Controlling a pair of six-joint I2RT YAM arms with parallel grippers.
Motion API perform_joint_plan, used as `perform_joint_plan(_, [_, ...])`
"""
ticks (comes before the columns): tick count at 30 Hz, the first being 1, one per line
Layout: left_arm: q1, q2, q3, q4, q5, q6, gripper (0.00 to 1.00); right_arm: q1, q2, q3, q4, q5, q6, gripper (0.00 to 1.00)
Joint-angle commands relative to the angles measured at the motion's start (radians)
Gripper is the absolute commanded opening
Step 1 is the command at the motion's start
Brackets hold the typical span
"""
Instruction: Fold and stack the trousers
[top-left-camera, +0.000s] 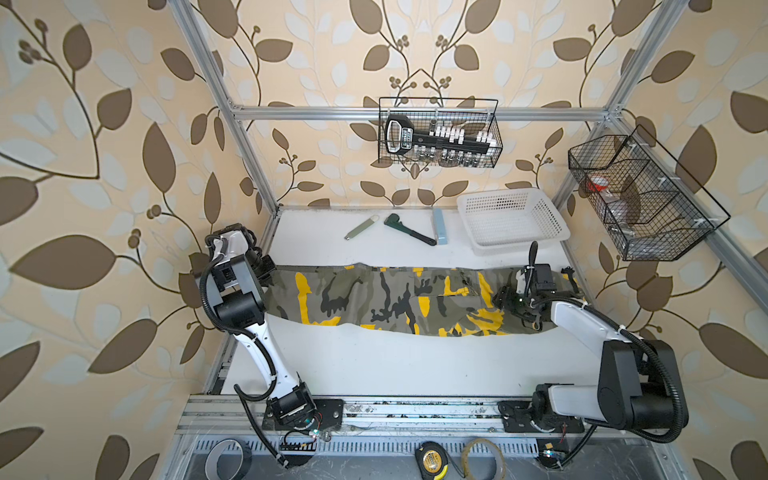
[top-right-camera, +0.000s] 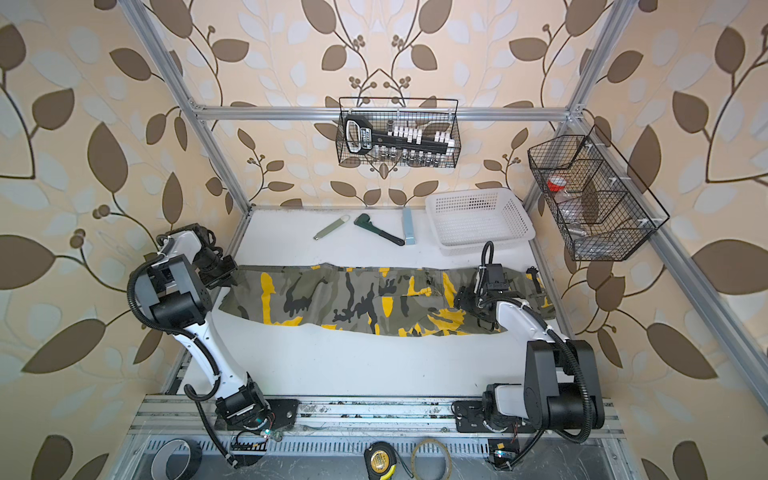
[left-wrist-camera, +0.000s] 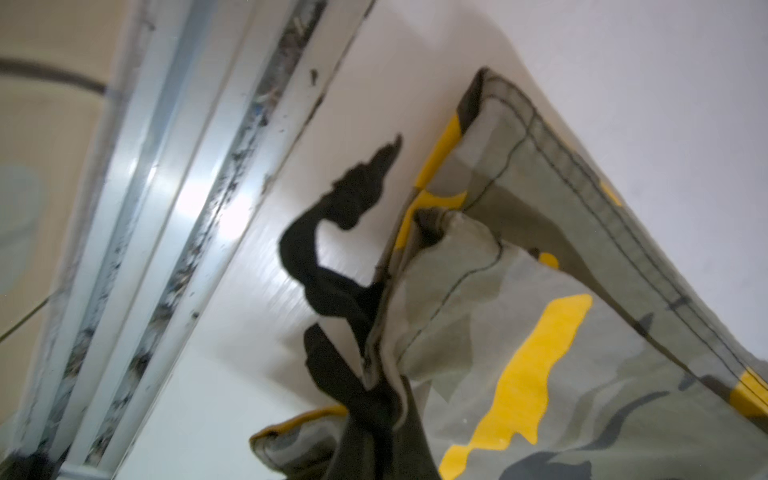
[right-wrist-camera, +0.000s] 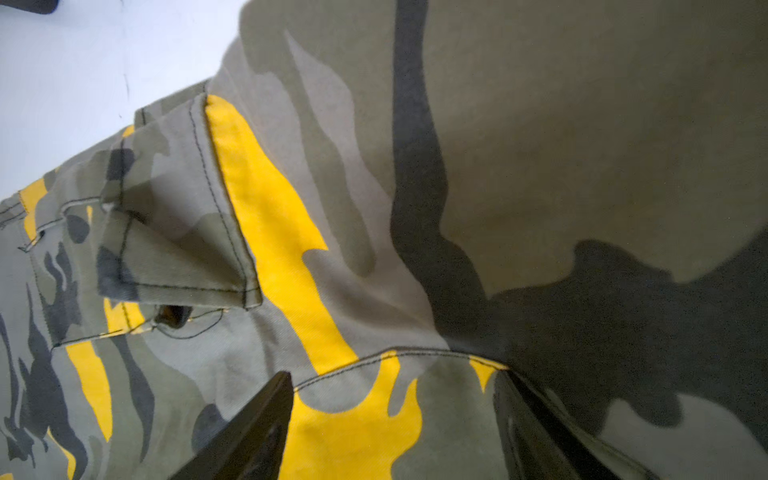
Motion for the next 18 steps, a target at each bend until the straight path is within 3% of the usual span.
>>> perform_joint_plan(1, [-0.002,-0.116,0.025,-0.09,-0.045,-0.054,0.0,0.019,-0.029,-0.015,-0.019,-0.017,0.014,0.77])
perform_joint_plan(9, [-0.095,-0.236,0.063,-0.159,0.05,-0.107,0.0,0.066,-0.04,-0.001,-0.022,-0.012,0.03,0.77])
perform_joint_plan(15, [-0.258,-0.328,0.044,-0.195,0.139,-0.197,0.0,0.093,-0.056,0.023,-0.039,-0.009,0.033,0.77])
perform_joint_plan(18, [-0.381,-0.38,0.015,-0.179,0.175,-0.269,0.0,0.096,-0.077,0.025,-0.05,-0.007,0.026,0.78])
